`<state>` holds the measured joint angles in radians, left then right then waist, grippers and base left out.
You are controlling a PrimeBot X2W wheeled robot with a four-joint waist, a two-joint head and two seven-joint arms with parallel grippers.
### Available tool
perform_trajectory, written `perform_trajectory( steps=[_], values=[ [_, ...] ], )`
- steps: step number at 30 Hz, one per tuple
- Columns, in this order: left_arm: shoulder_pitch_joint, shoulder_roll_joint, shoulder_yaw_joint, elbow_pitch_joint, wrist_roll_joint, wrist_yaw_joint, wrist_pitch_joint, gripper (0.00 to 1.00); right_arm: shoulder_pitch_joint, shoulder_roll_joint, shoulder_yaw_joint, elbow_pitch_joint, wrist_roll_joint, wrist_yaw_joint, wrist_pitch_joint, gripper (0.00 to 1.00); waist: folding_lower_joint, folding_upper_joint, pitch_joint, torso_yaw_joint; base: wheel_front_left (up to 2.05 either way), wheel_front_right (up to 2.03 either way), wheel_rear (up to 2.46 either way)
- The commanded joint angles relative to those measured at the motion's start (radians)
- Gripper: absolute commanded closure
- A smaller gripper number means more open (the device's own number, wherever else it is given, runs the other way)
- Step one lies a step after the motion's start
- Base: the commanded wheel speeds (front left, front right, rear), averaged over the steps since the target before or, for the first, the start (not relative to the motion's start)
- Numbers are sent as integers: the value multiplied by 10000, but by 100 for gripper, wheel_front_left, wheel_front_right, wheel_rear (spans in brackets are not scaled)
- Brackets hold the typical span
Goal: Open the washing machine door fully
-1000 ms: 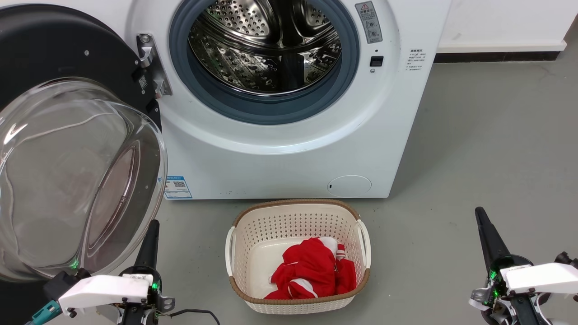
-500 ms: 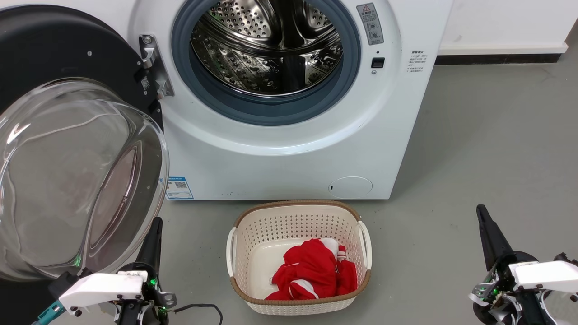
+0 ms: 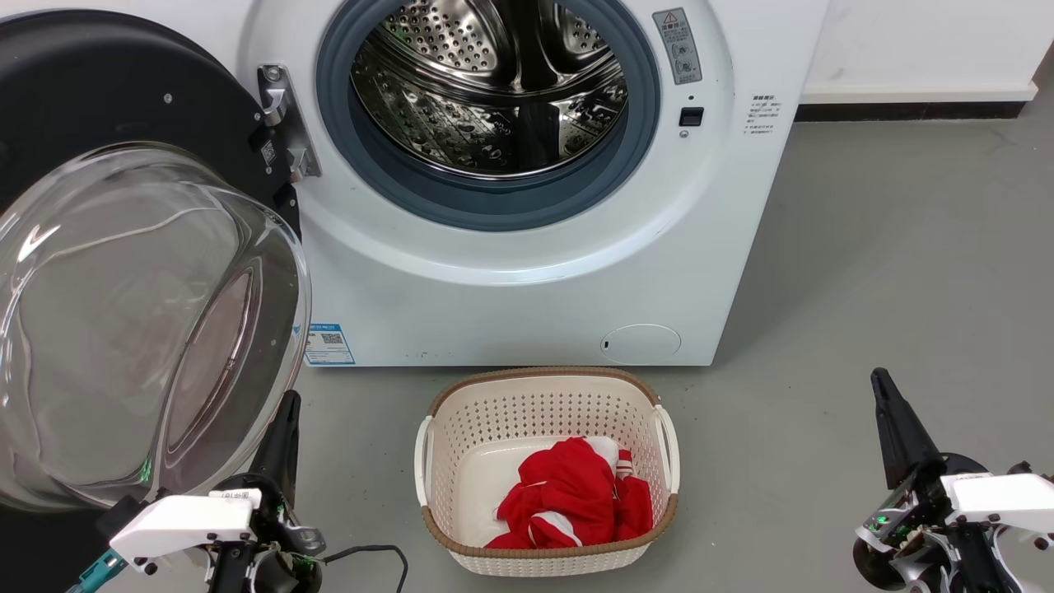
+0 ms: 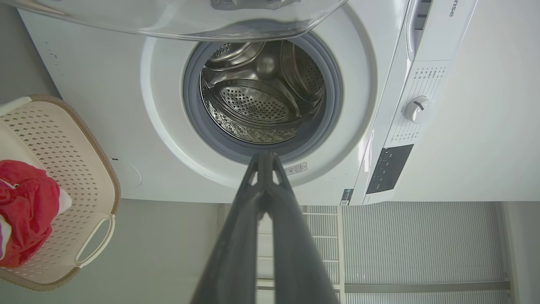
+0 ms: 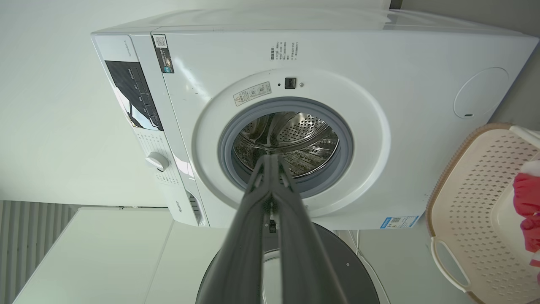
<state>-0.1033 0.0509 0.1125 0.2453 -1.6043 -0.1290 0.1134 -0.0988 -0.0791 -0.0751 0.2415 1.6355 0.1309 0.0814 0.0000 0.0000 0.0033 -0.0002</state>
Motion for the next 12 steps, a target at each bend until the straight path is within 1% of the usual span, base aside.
perform_trajectory(
  steps=[1, 12],
  values=[
    [-113, -15, 37, 29, -129, -32, 49, 100, -124, 24, -20, 44, 133, -3, 51, 100, 0, 0, -2, 2, 0, 0, 0],
    [-101, -14, 34, 16, -94, -30, 41, 100, -128, 65, -70, 39, 29, -3, 72, 100, 0, 0, -2, 2, 0, 0, 0]
  ],
)
